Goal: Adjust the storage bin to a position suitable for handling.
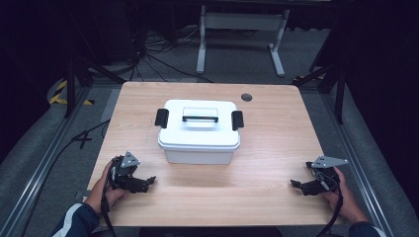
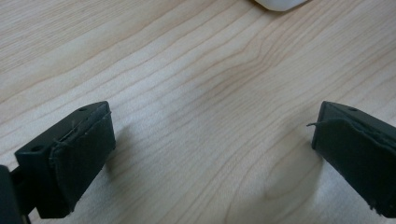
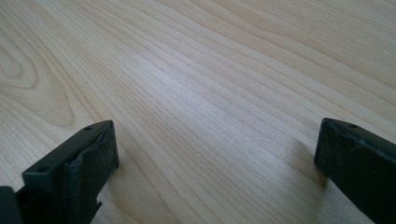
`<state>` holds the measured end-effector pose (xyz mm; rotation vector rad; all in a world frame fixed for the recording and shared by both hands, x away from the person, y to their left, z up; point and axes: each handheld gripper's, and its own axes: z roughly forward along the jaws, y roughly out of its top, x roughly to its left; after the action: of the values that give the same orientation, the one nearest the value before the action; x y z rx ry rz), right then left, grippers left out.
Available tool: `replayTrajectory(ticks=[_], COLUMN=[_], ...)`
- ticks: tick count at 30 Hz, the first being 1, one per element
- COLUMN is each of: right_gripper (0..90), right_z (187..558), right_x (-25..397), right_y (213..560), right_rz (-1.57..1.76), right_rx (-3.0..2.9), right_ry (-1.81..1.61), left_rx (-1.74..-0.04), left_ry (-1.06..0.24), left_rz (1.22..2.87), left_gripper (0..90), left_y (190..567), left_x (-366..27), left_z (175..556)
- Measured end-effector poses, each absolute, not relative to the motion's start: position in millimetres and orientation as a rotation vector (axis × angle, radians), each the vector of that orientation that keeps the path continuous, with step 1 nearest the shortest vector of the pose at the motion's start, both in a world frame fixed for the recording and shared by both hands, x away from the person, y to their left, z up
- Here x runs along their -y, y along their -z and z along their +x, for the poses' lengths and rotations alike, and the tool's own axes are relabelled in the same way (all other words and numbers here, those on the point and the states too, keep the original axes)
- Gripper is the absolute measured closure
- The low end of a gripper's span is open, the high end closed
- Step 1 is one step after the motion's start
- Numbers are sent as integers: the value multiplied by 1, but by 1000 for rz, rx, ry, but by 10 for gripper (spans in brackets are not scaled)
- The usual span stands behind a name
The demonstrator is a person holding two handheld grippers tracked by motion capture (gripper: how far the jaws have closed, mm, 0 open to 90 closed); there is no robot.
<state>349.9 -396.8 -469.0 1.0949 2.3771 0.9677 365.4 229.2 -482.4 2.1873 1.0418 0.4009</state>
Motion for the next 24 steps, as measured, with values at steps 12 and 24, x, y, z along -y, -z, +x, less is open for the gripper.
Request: replayTrajectory(ticks=[12,24], right_gripper=[3,20], right_z=[348,353], right_x=[399,398], right_y=[469,465], right_rz=[1039,1025], right_rx=[-2409,-2458], right_ry=[-980,-945], left_rx=[-979,-944], left_ry=[-366,-345], left_rz=[2210,2226], left_gripper=[1,0], left_y=[482,482], left_x=[-227,-228], left_z=[368,371])
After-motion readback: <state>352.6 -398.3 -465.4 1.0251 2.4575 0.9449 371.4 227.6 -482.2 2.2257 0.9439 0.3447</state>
